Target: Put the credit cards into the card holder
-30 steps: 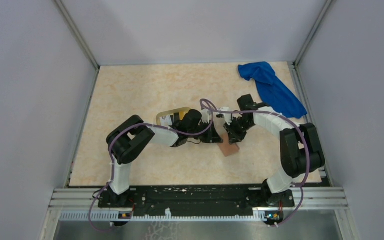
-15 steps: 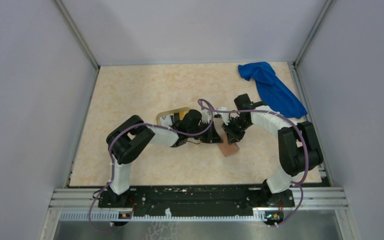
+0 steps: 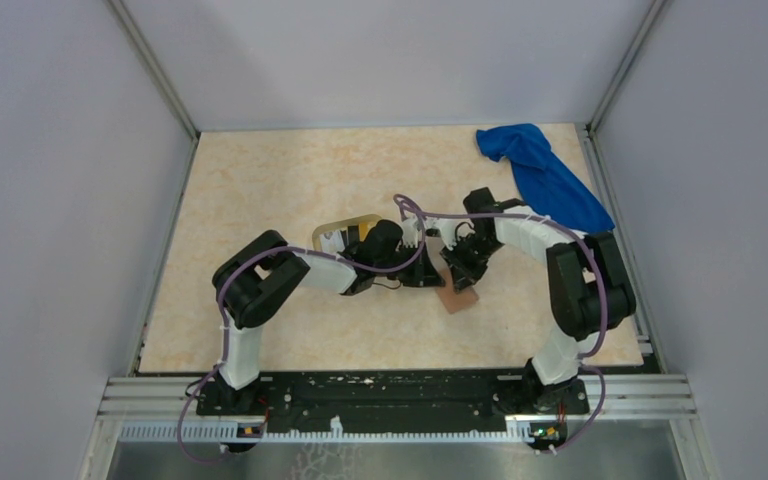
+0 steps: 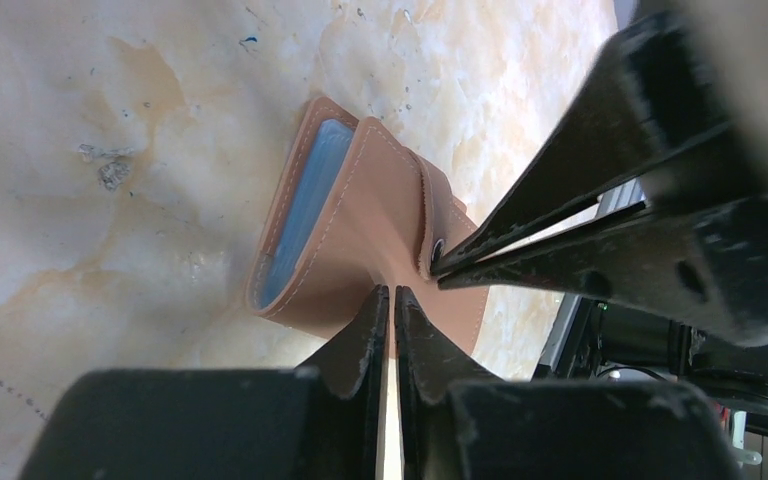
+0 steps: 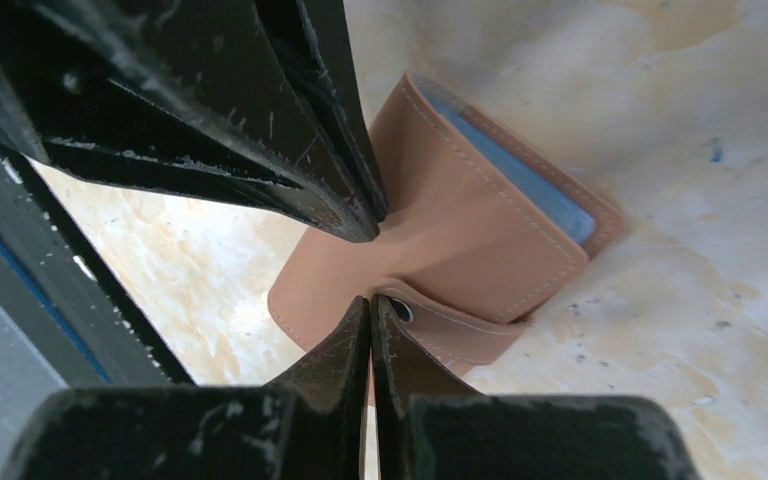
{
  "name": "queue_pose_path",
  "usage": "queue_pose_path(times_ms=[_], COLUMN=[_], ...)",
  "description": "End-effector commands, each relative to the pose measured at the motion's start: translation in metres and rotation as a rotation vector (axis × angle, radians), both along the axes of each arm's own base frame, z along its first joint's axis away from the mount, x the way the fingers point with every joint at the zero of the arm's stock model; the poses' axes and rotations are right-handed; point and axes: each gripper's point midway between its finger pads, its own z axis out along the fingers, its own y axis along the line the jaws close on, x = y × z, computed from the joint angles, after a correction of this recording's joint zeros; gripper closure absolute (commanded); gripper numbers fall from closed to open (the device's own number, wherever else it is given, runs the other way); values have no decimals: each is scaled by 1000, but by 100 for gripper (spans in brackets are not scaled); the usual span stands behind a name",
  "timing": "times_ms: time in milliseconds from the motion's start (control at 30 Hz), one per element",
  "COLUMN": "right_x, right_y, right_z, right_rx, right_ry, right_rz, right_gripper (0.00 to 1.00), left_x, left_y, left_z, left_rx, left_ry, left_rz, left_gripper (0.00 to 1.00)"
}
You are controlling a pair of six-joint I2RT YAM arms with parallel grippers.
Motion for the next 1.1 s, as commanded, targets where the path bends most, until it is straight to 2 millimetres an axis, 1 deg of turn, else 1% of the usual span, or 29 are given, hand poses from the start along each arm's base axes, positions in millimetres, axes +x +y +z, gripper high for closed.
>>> queue_pose_path(times_ms=[0,100,167,200,300,400,467,533,567,633,700,733,767,800,833,900,933,967,1000,1067], right_x=[-3,-2,-1,-1,2,6,9,10,13,19,25,29,31,32,30,21,11,-2,-16,-40], right_y=[-8,-8,-3,0,12,18,17,13,11,2,-6,-11,-15,-19,-21,-21,-18,-16,-12,-10], right_z=[-33,-34,-29,-24,2,36,62,80,93,112,131,141,150,156,159,155,149,138,129,111], right_rx=[-101,-107,-73,-49,43,137,202,262,287,319,331,335,338,340,342,354,372,386,404,414], right_ry=[35,35,22,11,-52,-139,-208,-250,-296,-381,-488,-555,-621,-688,-741,-813,-827,-823,-817,-826], right_rz=[14,7,17,26,51,70,77,67,64,43,15,-1,-14,-11,-1,34,85,152,228,399], right_gripper=[100,100,100,100,80,69,64,59,57,52,46,40,30,16,3,1,2,2,2,1], left_x=[-1,-1,-2,-2,-1,3,4,4,4,4,2,2,1,0,0,1,4,5,5,4], left_y=[-1,0,0,1,3,10,16,23,27,38,53,62,72,84,94,115,129,141,150,168], left_z=[8,8,9,10,16,28,43,60,69,85,102,110,124,128,134,137,134,131,128,120], left_rx=[-25,-27,-29,-31,-34,-28,-31,-37,-36,-29,-22,-14,-17,-2,13,64,113,158,196,274], left_ry=[-29,-31,-34,-38,-63,-123,-180,-236,-269,-345,-414,-442,-482,-512,-549,-597,-603,-613,-623,-616], left_rz=[-10,-9,-9,-8,-4,17,28,33,39,49,74,101,128,152,170,223,268,298,311,342], left_gripper=[89,89,89,89,88,84,82,80,77,73,68,65,60,53,46,25,16,9,5,5])
